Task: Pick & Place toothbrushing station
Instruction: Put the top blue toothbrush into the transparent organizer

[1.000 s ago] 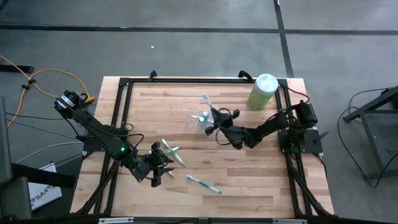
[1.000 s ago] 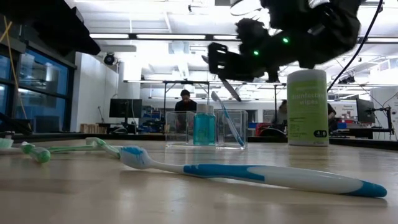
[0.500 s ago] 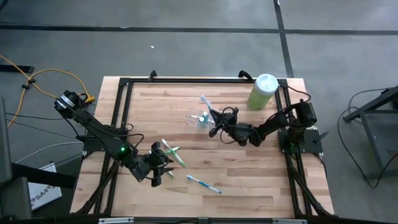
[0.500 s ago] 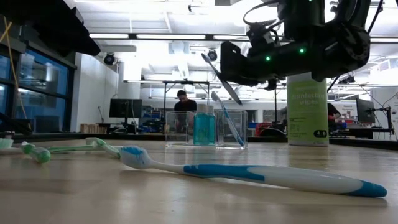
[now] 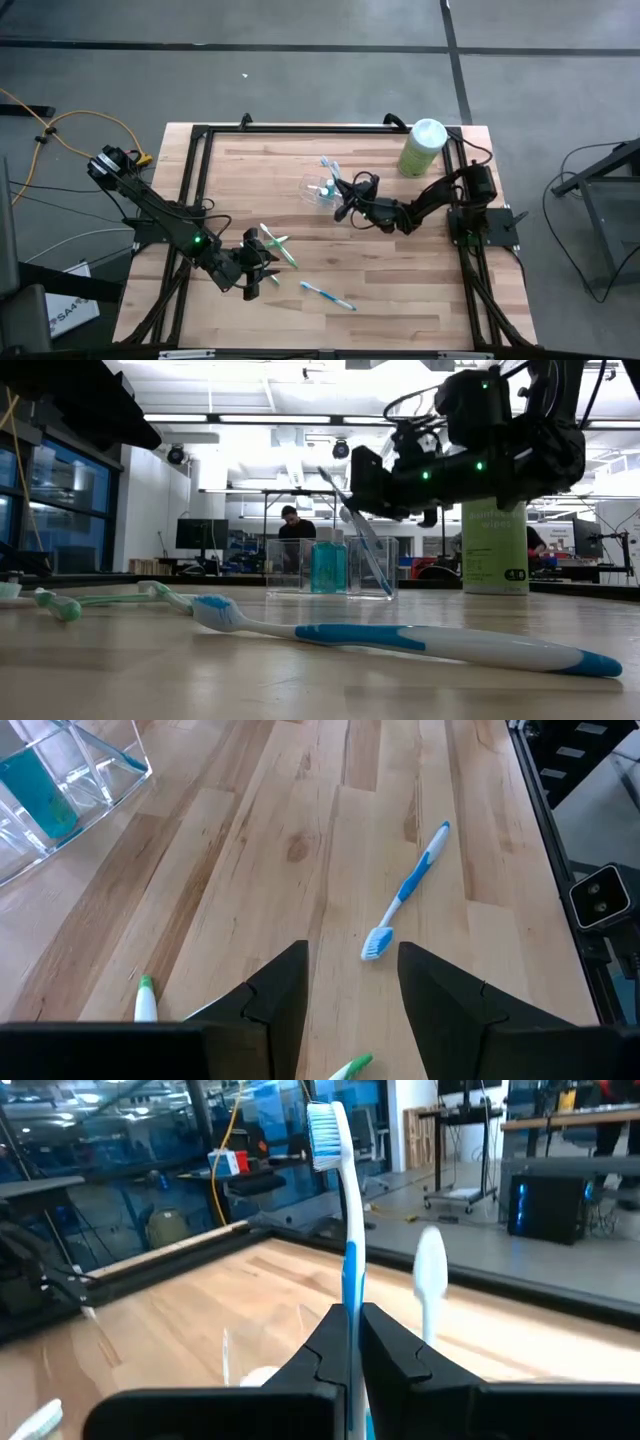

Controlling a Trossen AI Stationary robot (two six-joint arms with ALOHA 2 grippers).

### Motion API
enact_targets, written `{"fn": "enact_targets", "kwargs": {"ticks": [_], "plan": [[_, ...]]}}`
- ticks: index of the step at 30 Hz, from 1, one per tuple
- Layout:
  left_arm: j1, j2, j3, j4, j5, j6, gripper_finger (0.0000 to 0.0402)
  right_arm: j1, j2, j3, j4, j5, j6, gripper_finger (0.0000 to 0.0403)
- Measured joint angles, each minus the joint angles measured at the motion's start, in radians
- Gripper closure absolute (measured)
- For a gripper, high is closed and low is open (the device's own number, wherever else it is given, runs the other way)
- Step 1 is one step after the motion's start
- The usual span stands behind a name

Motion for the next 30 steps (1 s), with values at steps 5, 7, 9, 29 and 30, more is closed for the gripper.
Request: {"fn": "enact_targets", "kwargs": {"ticks": [5, 7, 9, 29, 30], "plan": [[0.000, 0.000, 0.000, 0.000, 0.000, 0.000, 0.0250, 0.012, 0.036, 0.000, 0.001, 0.066, 0.030, 0.0399], [0.000, 0.000, 0.000, 0.000, 0.000, 0.000, 0.0250, 0.021, 0.040, 0.000, -0.008, 0.092, 0.031, 0.0399], [0.000, 0.000, 0.000, 0.000, 0.000, 0.000, 0.0250, 0.033, 0.040, 0.000, -0.018, 0.116, 0.041, 0.0399], [0.000, 0.000, 0.000, 0.001, -0.001, -0.002, 0.0250, 0.083, 0.039, 0.000, -0.062, 0.155, 0.060, 0.0387], [0.000, 0.000, 0.000, 0.001, -0.001, -0.002, 0.0250, 0.083, 0.039, 0.000, -0.062, 0.155, 0.065, 0.0387]]}}
